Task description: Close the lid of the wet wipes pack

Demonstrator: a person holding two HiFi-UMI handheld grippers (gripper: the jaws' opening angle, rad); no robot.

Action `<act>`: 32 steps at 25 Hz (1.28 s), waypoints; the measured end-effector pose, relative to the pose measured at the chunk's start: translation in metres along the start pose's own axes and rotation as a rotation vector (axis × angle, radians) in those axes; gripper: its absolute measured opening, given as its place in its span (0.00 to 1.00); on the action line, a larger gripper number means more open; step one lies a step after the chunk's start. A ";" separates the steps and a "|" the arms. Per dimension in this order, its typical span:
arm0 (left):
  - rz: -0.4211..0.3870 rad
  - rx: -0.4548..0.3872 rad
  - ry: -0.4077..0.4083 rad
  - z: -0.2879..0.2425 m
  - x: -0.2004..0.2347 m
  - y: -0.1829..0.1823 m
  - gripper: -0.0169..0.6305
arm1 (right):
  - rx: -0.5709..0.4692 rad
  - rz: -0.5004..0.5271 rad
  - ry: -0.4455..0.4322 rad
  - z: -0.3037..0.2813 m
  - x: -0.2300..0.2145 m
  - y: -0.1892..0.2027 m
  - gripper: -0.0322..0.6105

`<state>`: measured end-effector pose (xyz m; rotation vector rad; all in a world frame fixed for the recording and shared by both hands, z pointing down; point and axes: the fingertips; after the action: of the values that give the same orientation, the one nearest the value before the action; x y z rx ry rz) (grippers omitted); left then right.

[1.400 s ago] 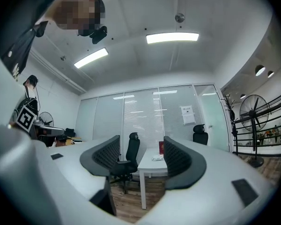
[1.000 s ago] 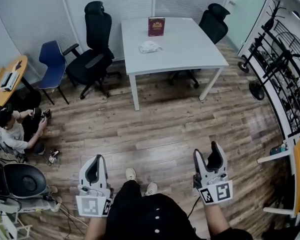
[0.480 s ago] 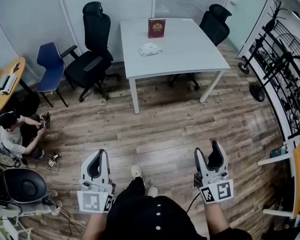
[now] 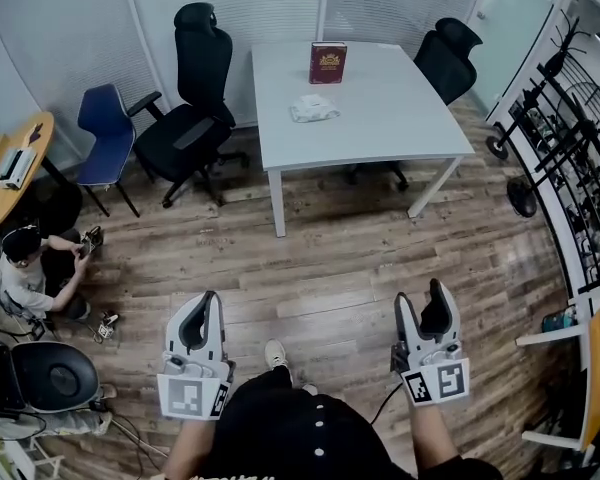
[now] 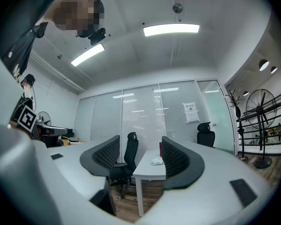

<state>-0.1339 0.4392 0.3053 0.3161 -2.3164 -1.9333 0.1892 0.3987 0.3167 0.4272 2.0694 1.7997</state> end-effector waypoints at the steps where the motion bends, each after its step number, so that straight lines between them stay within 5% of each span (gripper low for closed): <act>1: -0.001 -0.006 0.004 -0.005 0.002 -0.002 0.05 | -0.001 0.000 0.002 -0.005 -0.001 -0.001 0.50; 17: 0.010 -0.040 0.046 -0.082 0.060 -0.016 0.05 | -0.011 0.012 0.047 -0.088 -0.009 -0.020 0.50; 32: 0.005 -0.017 0.090 -0.114 0.076 -0.003 0.05 | 0.009 0.017 0.112 -0.106 -0.019 -0.016 0.50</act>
<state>-0.1834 0.3118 0.3197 0.3864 -2.2409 -1.8947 0.1577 0.2946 0.3148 0.3549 2.1559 1.8643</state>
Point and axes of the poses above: the fingertips, and each gripper's own axes: z backward along the fingers, x to its left, y out of its underside, and after that the axes turned 13 degrees about x, right-handed
